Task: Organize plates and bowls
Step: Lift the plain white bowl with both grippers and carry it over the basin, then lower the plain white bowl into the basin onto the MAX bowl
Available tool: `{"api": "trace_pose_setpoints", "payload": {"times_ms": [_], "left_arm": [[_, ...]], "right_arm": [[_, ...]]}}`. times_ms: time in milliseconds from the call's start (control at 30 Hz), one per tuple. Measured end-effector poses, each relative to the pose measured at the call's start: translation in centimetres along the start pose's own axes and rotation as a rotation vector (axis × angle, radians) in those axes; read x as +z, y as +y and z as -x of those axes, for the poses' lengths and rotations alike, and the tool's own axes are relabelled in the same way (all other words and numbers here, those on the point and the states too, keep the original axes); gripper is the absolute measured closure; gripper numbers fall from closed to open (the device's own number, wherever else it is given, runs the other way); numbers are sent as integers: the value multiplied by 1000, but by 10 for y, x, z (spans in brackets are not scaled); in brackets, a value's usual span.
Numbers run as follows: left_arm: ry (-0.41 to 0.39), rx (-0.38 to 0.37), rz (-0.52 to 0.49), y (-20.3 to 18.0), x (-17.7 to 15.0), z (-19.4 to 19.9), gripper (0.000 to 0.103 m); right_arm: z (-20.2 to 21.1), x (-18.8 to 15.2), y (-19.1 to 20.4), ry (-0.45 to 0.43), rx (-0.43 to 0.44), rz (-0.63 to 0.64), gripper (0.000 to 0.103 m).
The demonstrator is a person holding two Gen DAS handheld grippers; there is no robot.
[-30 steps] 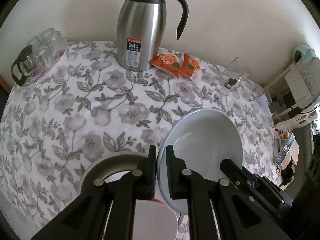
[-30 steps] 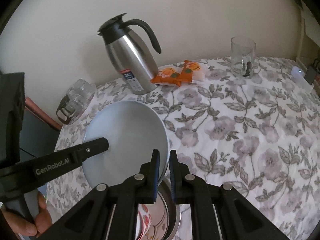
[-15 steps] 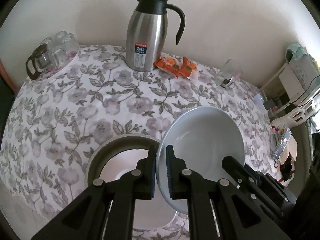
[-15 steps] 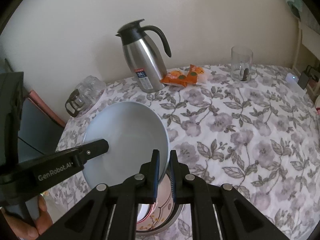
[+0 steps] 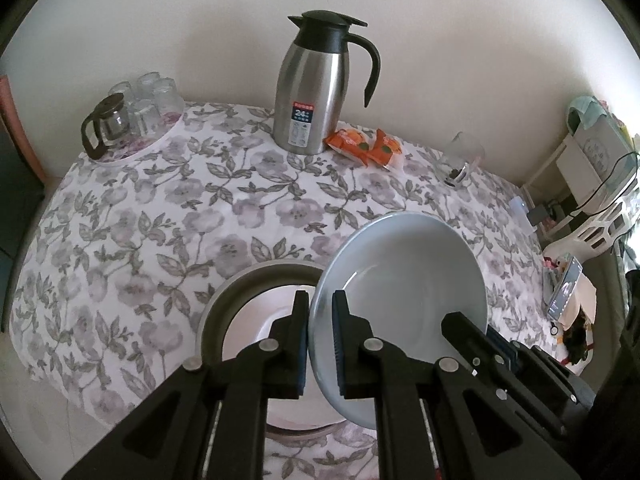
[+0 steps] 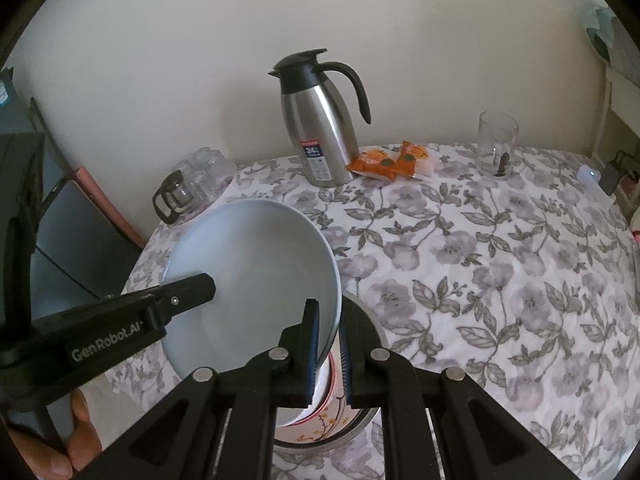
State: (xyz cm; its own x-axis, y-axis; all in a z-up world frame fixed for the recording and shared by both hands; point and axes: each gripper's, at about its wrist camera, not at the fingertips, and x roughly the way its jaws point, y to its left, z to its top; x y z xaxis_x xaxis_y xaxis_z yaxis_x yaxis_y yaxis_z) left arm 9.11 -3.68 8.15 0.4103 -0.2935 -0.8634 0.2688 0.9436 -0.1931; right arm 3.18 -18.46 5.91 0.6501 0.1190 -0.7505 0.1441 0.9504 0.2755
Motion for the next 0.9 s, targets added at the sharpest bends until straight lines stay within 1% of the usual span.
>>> {"api": "trace_pose_setpoints", "payload": {"times_ms": [267,567,700,900], "left_arm": [[-15,5,15,10,-13,10,94],[-7,-7,40,25,-27,10,93],[10,-9,45,31,-33,5,93],[55,-15,72,42,-44,-9,92]], "right_arm": [[3,-6,12,3,4,32,92],[1,-10,20,21,20,58,92],[-4,-13,22,44,32,57,92],[-15,-20,26,83,23,76,92]]}}
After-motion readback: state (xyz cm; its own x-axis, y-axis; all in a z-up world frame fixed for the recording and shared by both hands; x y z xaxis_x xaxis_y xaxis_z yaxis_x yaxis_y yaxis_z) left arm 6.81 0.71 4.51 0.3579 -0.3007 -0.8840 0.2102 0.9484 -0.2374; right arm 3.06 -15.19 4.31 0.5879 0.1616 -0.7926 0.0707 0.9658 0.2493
